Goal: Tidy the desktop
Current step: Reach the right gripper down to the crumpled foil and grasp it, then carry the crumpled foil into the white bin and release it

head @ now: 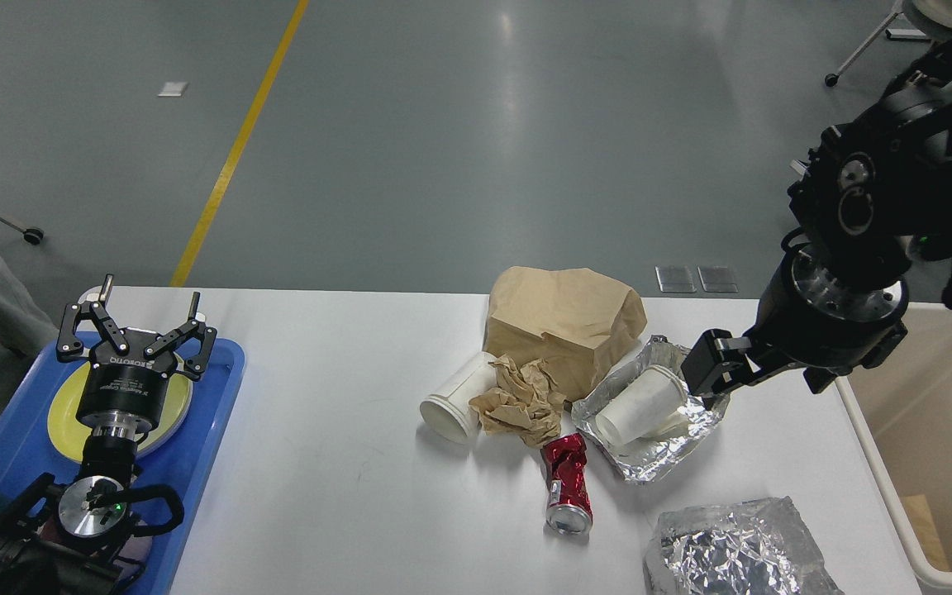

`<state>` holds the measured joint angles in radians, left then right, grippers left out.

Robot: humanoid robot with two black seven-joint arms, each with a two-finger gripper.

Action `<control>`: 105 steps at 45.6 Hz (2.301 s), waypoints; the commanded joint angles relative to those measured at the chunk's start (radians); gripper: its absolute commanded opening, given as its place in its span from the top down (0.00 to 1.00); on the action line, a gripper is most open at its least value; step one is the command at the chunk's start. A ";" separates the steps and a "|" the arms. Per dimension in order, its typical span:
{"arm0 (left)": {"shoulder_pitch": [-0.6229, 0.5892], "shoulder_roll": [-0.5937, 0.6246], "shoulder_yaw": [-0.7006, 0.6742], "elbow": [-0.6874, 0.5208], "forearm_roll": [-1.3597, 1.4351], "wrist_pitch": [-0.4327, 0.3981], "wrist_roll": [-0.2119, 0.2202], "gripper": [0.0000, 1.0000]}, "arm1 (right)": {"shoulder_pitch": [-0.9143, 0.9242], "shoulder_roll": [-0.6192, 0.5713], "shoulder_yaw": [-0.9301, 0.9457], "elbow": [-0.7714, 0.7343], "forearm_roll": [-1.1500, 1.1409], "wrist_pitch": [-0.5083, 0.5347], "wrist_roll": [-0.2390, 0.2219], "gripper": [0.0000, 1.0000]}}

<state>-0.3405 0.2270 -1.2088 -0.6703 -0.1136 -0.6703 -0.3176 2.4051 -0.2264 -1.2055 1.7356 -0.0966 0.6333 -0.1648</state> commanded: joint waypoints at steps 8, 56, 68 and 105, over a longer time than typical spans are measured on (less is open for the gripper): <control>0.000 0.000 0.000 0.000 0.000 0.000 0.000 0.04 | -0.104 0.032 0.009 0.010 0.011 -0.018 0.008 0.01; 0.000 0.000 -0.002 0.000 0.000 -0.002 0.000 0.04 | -0.922 0.174 0.182 -0.241 -0.103 -0.563 0.004 0.16; 0.000 0.000 -0.002 -0.002 0.000 -0.002 0.000 0.04 | -0.926 0.168 0.179 -0.231 -0.121 -0.541 0.002 1.00; 0.000 0.000 0.000 -0.002 0.000 -0.002 0.000 0.04 | -0.721 0.044 0.118 -0.070 -0.061 -0.534 0.002 1.00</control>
<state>-0.3406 0.2270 -1.2100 -0.6711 -0.1134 -0.6719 -0.3175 1.5341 -0.1280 -1.0470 1.5672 -0.1858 0.0561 -0.1645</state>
